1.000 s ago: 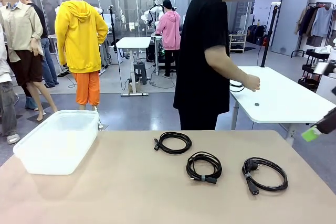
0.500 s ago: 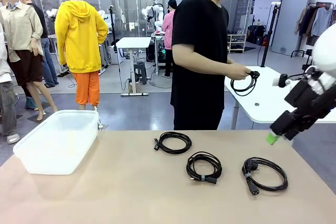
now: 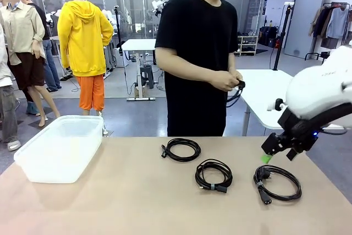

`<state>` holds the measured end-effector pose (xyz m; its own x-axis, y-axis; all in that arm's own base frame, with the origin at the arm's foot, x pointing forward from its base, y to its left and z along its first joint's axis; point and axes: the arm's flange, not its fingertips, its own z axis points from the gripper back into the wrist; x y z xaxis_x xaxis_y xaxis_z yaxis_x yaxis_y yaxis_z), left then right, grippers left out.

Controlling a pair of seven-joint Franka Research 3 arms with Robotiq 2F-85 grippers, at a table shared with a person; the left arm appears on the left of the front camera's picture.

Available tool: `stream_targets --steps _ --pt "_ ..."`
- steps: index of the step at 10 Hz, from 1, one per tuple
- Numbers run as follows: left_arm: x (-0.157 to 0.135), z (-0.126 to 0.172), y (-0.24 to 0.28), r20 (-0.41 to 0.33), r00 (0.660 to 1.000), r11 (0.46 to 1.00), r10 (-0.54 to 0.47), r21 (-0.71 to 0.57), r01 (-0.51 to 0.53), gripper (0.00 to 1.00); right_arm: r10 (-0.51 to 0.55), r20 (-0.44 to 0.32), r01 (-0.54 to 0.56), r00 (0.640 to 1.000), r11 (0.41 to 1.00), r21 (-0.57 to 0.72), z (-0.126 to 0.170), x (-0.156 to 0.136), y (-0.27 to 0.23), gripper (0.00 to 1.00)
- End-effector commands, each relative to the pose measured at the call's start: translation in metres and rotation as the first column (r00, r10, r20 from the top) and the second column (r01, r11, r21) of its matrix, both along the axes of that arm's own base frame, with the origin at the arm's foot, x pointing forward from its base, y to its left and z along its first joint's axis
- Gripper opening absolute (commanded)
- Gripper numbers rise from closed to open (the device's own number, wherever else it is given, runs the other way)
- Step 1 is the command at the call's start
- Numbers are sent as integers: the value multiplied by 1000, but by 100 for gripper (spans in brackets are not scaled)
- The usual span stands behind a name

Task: Organize and store the cables.
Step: Place the Power Cable into the Organizing box.

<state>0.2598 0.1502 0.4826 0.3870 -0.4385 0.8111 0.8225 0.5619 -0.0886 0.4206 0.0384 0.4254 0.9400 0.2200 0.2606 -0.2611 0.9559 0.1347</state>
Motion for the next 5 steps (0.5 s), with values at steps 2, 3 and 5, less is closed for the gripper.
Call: stream_targets --steps 2,3,5 --pt "1 2 2 15 1000 1000 -20 -13 20 100 -168 -11 166 986 981 -96 -44 21 20 100" --pt "1 2 2 15 1000 1000 -20 -13 20 100 -196 -10 194 980 975 -111 -58 26 25 100" --pt "1 2 2 15 1000 1000 -20 -13 20 100 -226 -9 220 974 958 -182 -84 33 38 100"
